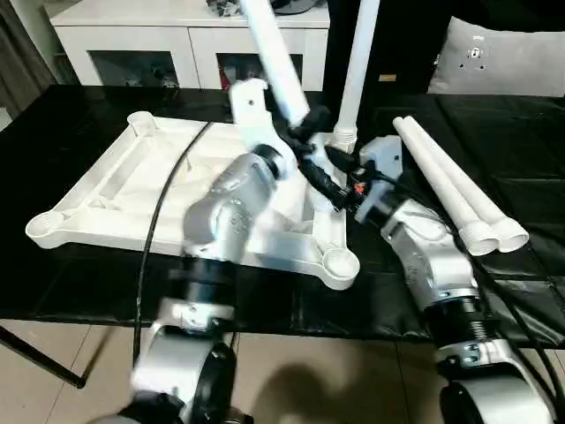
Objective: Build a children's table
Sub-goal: Pick table leg
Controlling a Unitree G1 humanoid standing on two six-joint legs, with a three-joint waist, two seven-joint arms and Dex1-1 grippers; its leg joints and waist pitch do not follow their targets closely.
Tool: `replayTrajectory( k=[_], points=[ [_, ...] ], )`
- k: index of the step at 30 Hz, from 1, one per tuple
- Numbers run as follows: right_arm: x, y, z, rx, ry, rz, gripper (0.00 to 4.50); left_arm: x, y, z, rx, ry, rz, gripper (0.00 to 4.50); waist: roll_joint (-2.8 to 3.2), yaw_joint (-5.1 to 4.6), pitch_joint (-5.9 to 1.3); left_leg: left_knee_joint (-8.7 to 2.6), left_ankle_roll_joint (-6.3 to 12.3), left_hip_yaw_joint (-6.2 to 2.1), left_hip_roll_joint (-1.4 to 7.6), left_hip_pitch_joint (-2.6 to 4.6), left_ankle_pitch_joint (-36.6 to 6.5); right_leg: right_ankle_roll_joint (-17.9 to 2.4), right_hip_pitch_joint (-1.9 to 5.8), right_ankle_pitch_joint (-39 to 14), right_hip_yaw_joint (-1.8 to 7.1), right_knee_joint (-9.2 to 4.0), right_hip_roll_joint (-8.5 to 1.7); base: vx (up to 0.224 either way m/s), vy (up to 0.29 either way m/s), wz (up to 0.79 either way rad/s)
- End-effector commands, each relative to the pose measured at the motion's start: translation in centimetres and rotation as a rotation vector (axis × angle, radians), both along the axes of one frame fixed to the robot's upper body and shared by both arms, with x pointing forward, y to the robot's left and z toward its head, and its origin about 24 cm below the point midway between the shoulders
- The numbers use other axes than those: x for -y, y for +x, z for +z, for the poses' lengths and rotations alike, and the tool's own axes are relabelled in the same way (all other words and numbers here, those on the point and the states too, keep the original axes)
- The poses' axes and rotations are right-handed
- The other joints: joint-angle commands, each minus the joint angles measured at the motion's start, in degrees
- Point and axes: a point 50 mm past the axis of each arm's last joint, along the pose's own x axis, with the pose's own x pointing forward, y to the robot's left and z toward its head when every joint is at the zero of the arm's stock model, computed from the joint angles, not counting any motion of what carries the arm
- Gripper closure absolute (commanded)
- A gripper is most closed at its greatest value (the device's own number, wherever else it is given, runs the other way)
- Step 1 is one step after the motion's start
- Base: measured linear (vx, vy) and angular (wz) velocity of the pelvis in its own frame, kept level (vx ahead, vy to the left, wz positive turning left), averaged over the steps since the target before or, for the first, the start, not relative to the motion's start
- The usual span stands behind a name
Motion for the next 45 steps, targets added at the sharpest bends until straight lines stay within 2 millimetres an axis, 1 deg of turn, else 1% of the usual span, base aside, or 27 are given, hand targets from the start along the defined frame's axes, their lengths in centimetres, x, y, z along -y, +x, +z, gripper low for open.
replayTrajectory(
  k=[1,4,5,7,8,9,13,14,17,18,20,21,22,23,24,25,27,29,30,31,32,34,35,37,40,41,45],
  points=[
    [0.7,-0.1,0.9,0.010,0.033,0.029,1.42,-0.3,0.2,0.4,0.014,0.013,-0.021,2.57,-0.92,-0.14,-4.74,-3.11,6.80,-1.25,3.22,0.90,-4.63,-10.78,3.63,-8.29,3.09,-3.52,-4.57,0.000,0.000,0.00],
    [1.4,-0.2,1.2,-0.015,0.073,0.050,1.07,-0.6,0.2,0.3,0.016,0.020,-0.036,2.57,-0.93,-0.06,-4.80,-3.03,6.97,-1.26,3.20,0.93,-4.10,-11.01,3.65,-7.85,3.07,-3.37,-4.58,0.000,0.000,0.00],
    [2.9,0.1,2.0,-0.043,0.169,0.026,1.03,-1.0,0.2,0.2,0.016,0.028,-0.071,2.57,-0.91,-0.07,-4.80,-3.03,7.19,-1.24,3.24,0.98,-4.15,-11.26,3.62,-7.79,3.07,-3.39,-4.61,0.000,0.000,0.00],
    [2.9,0.1,2.0,-0.043,0.169,0.026,0.95,-1.0,0.2,0.2,0.016,0.028,-0.071,2.57,-0.84,0.15,-4.86,-3.00,6.95,-1.22,3.33,1.05,-3.95,-11.65,3.47,-7.89,3.05,-3.38,-4.64,0.000,0.000,0.00],
    [3.7,0.3,2.3,-0.070,0.200,0.015,0.71,-1.1,0.1,0.2,0.019,0.038,-0.101,2.57,-0.79,0.14,-4.86,-2.99,6.66,-1.24,3.35,1.00,-4.03,-11.70,3.49,-7.85,3.03,-3.34,-4.71,0.000,0.000,0.00],
    [4.5,0.4,2.3,-0.110,0.184,0.024,0.71,-1.1,-0.1,0.2,0.022,0.050,-0.148,2.57,-0.86,0.04,-4.80,-3.07,6.57,-1.25,3.26,1.03,-4.21,-11.81,3.59,-8.13,2.99,-3.40,-4.64,0.000,0.000,0.00],
    [5.6,0.0,1.6,-0.205,0.078,0.096,0.71,-1.1,-0.6,0.2,0.033,0.061,-0.256,2.57,-0.89,0.28,-4.75,-2.92,5.76,-1.11,3.02,0.95,-4.42,-11.55,3.73,-9.21,2.99,-3.44,-4.60,0.000,0.000,0.00],
    [5.7,-0.3,1.2,-0.235,0.022,0.137,0.71,-0.9,-0.9,0.5,0.043,0.051,-0.320,2.57,-1.06,0.25,-4.76,-2.87,5.75,-1.06,2.95,0.83,-4.39,-11.36,3.75,-9.47,2.97,-3.49,-4.63,0.000,0.000,0.00],
    [5.6,-0.7,1.1,-0.253,-0.003,0.195,0.71,-0.8,-1.3,0.9,0.064,0.052,-0.394,2.57,-1.11,0.44,-4.82,-2.83,5.84,-1.08,3.00,0.74,-4.12,-11.75,3.93,-9.78,2.82,-3.36,-4.71,0.000,0.000,0.00],
    [5.5,-0.9,1.3,-0.259,0.000,0.235,0.71,-0.7,-1.6,1.1,0.085,0.076,-0.447,2.57,-1.33,0.30,-4.76,-2.80,5.96,-1.02,3.10,0.69,-4.12,-11.80,3.74,-9.82,2.89,-3.42,-4.68,0.000,0.000,0.00],
    [5.0,-1.5,1.6,-0.265,0.009,0.323,0.71,-0.3,-2.4,1.3,0.131,0.113,-0.558,2.57,-1.33,0.45,-4.72,-2.87,6.28,-1.05,3.27,0.80,-4.13,-11.62,3.66,-10.77,2.92,-3.36,-4.65,0.000,0.000,0.00],
    [5.0,-1.5,1.6,-0.265,0.009,0.323,0.71,-0.3,-2.4,1.3,0.131,0.113,-0.558,2.57,-1.22,0.56,-4.75,-2.87,6.26,-1.10,3.33,0.93,-4.25,-11.63,3.65,-11.04,2.89,-3.38,-4.73,0.000,0.000,0.00],
    [4.6,-1.8,1.8,-0.266,0.008,0.370,0.71,-0.1,-2.8,1.5,0.155,0.125,-0.617,2.57,-1.14,0.49,-4.72,-2.87,6.10,-1.08,3.42,0.88,-4.28,-11.62,3.56,-11.10,2.94,-3.33,-4.69,0.000,0.000,0.00],
    [4.4,-2.0,1.9,-0.269,0.006,0.405,0.71,0.1,-3.3,1.6,0.178,0.134,-0.669,2.57,-1.24,0.56,-4.68,-2.92,6.03,-1.05,3.40,0.94,-4.47,-11.45,3.60,-11.58,2.96,-3.41,-4.71,0.000,0.000,0.00],
    [4.4,-2.0,1.9,-0.269,0.006,0.405,0.71,0.1,-3.3,1.6,0.178,0.134,-0.669,2.57,-1.15,0.54,-4.64,-2.94,5.85,-1.04,3.45,0.93,-4.66,-11.28,3.47,-11.95,3.00,-3.40,-4.69,0.000,0.000,0.00],
    [3.7,-2.6,1.9,-0.284,-0.006,0.492,0.71,0.5,-4.4,1.8,0.229,0.162,-0.790,2.57,-1.07,0.52,-4.63,-2.93,5.62,-1.05,3.42,0.94,-4.76,-11.23,3.44,-12.06,3.00,-3.44,-4.69,0.000,0.000,0.00],
    [3.5,-2.7,1.8,-0.290,-0.009,0.518,0.99,0.6,-4.6,1.8,0.238,0.169,-0.822,2.58,-1.09,0.55,-4.57,-3.04,5.47,-1.07,3.45,0.84,-5.02,-11.22,3.50,-12.57,3.01,-3.44,-4.71,0.000,0.000,0.00],
    [2.8,-3.2,1.8,-0.308,0.006,0.596,1.10,1.2,-5.1,1.8,0.260,0.192,-0.878,2.58,-0.92,0.62,-4.50,-3.10,4.67,-1.06,3.46,1.03,-6.31,-10.80,3.37,-14.34,3.06,-3.75,-4.74,0.000,0.000,0.00],
    [2.8,-3.2,1.8,-0.308,0.006,0.596,1.27,1.2,-5.1,1.8,0.260,0.192,-0.878,2.58,-0.94,0.64,-4.52,-3.11,4.44,-1.05,3.53,1.09,-6.65,-10.75,3.35,-14.61,3.08,-3.77,-4.77,0.000,0.000,0.00],
    [2.6,-3.3,1.8,-0.314,0.014,0.615,1.27,1.3,-5.1,1.8,0.264,0.198,-0.885,2.58,-1.01,0.63,-4.49,-3.13,4.22,-1.06,3.52,1.03,-6.80,-10.65,3.35,-14.86,3.10,-3.80,-4.80,0.000,0.000,0.00],
    [2.5,-3.4,1.7,-0.317,0.016,0.624,1.49,1.5,-5.2,1.7,0.265,0.199,-0.890,2.58,-1.05,0.64,-4.49,-3.19,3.68,-1.14,3.46,0.92,-6.97,-10.38,3.45,-15.08,3.06,-3.76,-4.76,0.000,0.000,0.00],
    [2.5,-3.4,1.7,-0.319,0.016,0.629,1.49,1.5,-5.2,1.7,0.267,0.200,-0.893,2.58,-1.10,0.63,-4.51,-3.19,3.39,-1.15,3.39,0.94,-7.18,-10.01,3.48,-15.43,3.06,-3.82,-4.80,0.000,0.000,0.00],
    [2.4,-3.5,1.6,-0.326,0.016,0.636,1.72,1.6,-5.2,1.8,0.272,0.198,-0.896,2.58,-1.22,0.61,-4.49,-3.17,3.23,-1.11,3.27,0.91,-7.09,-9.47,3.52,-16.01,3.11,-3.90,-4.83,0.000,0.000,0.00],
    [2.3,-3.7,1.5,-0.335,0.019,0.646,1.92,1.8,-5.3,1.8,0.277,0.195,-0.897,2.58,-1.34,0.57,-4.47,-3.17,3.30,-1.09,3.22,0.88,-6.83,-9.21,3.54,-16.30,3.12,-3.98,-4.78,0.000,0.000,0.00],
    [2.3,-3.8,1.4,-0.342,0.023,0.654,2.04,1.8,-5.2,1.8,0.282,0.194,-0.893,2.58,-1.27,0.60,-4.54,-3.13,3.39,-1.12,3.24,0.88,-6.47,-8.87,3.50,-16.50,3.08,-3.98,-4.73,0.000,0.000,0.00],
    [2.3,-3.8,1.4,-0.345,0.023,0.655,2.28,1.8,-5.2,1.8,0.285,0.193,-0.891,2.58,-1.24,0.57,-4.56,-3.13,3.38,-1.13,3.27,0.93,-6.31,-8.84,3.44,-16.24,3.09,-3.94,-4.68,0.000,0.000,0.00],
    [2.3,-3.9,1.2,-0.350,0.021,0.650,2.38,1.8,-5.1,1.6,0.282,0.193,-0.880,2.58,-1.20,0.43,-4.54,-3.12,3.30,-1.12,3.21,0.91,-6.57,-9.00,3.47,-16.18,3.06,-3.96,-4.68,0.000,0.000,0.00]
  ],
)
